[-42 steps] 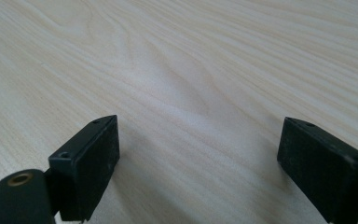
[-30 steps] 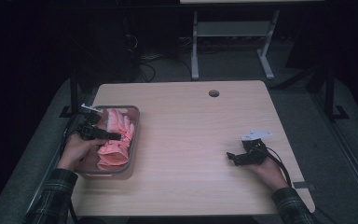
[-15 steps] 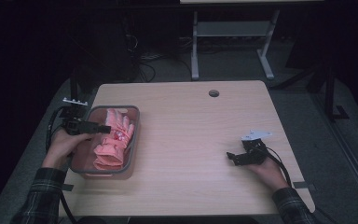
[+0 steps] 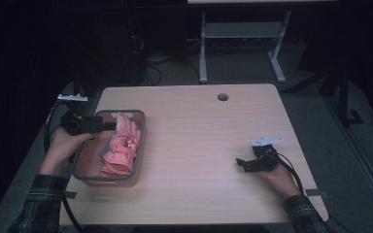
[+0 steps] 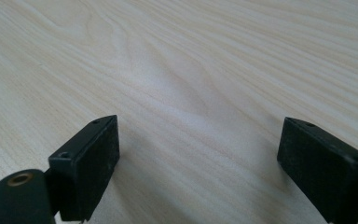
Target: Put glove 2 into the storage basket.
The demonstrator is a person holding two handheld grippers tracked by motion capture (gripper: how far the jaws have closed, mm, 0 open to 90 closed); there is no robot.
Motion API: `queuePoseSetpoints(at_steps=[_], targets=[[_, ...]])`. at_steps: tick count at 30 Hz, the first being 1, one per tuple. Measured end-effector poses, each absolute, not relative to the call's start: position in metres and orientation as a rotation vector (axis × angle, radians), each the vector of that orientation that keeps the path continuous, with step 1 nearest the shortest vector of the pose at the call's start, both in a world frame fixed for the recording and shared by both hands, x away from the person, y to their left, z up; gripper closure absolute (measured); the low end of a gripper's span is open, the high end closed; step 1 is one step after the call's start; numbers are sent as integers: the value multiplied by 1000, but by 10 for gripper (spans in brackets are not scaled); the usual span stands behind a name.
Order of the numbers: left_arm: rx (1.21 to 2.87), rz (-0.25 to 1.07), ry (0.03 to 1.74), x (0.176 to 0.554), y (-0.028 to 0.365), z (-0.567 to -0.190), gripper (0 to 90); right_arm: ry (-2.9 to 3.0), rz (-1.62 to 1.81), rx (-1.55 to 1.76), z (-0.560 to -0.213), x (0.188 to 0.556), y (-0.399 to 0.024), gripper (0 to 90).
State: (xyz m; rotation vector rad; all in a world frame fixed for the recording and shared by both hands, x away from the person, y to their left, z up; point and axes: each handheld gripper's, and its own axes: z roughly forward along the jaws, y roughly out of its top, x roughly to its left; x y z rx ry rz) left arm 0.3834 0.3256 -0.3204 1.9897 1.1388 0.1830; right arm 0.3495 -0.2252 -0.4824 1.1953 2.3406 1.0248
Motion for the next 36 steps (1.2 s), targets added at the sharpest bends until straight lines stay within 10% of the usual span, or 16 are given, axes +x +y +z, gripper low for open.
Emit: queuePoseSetpoints(at_steps=[36], targets=[[2175,209,778,346,145,-390,184,2339,1024,1188,-482,350,-225,121]])
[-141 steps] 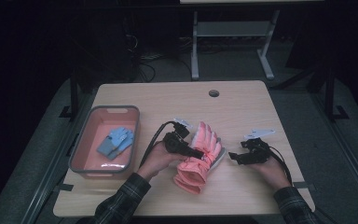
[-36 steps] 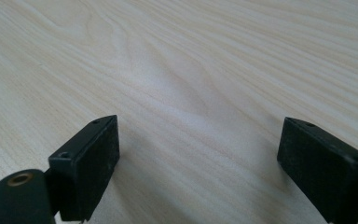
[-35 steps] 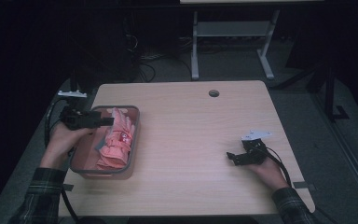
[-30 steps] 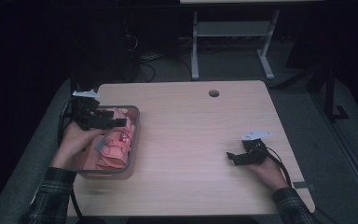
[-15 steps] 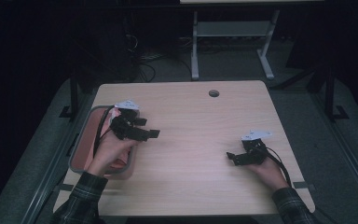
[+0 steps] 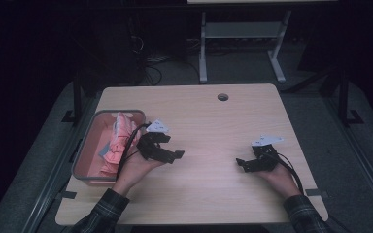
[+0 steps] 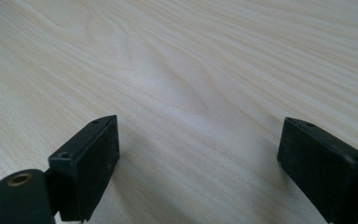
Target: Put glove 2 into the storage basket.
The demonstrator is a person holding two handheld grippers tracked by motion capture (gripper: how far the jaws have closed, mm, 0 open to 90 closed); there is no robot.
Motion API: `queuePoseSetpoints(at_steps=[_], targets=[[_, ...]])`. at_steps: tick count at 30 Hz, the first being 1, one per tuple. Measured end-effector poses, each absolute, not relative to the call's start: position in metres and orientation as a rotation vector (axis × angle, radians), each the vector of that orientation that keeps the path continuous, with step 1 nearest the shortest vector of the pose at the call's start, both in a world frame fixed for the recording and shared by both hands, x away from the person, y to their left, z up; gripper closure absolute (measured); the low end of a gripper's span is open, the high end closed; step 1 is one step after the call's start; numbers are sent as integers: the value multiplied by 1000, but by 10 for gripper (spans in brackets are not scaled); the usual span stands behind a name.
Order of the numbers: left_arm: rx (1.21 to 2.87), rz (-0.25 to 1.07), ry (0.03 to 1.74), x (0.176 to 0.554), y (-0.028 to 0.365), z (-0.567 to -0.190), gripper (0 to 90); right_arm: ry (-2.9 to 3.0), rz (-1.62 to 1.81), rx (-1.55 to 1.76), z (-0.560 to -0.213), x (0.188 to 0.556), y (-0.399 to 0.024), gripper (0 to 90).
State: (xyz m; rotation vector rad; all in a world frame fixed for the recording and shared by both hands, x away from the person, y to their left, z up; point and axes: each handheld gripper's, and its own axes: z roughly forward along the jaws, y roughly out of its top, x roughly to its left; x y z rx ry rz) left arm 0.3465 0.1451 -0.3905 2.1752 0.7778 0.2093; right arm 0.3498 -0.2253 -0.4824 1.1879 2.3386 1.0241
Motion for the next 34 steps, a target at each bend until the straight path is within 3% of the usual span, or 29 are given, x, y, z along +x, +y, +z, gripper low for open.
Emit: queuePoseSetpoints(at_steps=[34], targets=[[2364,270,686,330,102,-464,132,2339,1024,1187,-482,350,-225,121]])
